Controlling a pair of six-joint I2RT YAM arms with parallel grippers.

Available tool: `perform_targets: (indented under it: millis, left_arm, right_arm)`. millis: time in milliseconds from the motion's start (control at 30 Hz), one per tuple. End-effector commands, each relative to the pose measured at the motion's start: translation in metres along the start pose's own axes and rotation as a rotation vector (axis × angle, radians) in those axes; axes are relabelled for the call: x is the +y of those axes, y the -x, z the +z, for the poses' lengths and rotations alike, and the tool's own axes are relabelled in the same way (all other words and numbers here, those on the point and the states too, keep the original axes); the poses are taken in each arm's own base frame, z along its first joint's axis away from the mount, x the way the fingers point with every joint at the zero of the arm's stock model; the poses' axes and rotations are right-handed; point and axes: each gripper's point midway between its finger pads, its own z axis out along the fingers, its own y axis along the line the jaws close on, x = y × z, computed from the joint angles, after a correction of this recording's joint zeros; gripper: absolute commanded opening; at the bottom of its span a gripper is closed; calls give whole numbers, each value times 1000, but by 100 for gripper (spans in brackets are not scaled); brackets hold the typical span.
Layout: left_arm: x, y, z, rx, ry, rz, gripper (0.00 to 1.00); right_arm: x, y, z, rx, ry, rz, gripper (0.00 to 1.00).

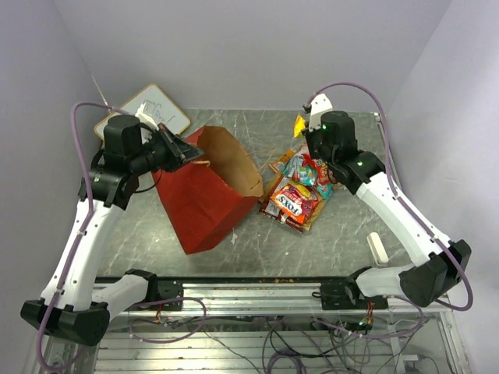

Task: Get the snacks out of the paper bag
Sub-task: Place the snack at the center of the board.

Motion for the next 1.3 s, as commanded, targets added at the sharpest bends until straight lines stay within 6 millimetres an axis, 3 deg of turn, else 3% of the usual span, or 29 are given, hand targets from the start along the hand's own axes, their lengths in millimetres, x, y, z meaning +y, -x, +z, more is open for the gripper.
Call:
perform_targets:
  millis: [0,167,300,533,733,900,1033,1267]
  left_arm:
    - [57,-10,-32,-36,266,35,7]
    - [111,-15,-75,-93,556,53,7]
    - [129,-19,-92,-127,647,60,7]
    - [149,-27,-134,-178,790,83,7]
    - [170,-35,-161,-217,919,67,7]
    - [177,-33,-176,-271,990,40,7]
    - [176,-30,-189,-325,1008,29,17]
    - [161,-21,-212,-442,981,6,41]
  right_arm:
    - [-8,-40,2,160,3,14,0]
    - [7,-87,4,308,77,-1,0]
    - [30,-118,10,427,167,10,0]
    - [52,-146,14,530,250,30,0]
    - [54,-171,12,623,224,0,0]
    - [58,-194,11,662,183,-28,0]
    - [59,-196,13,643,174,-19,2]
    - [58,-192,15,616,158,5,32]
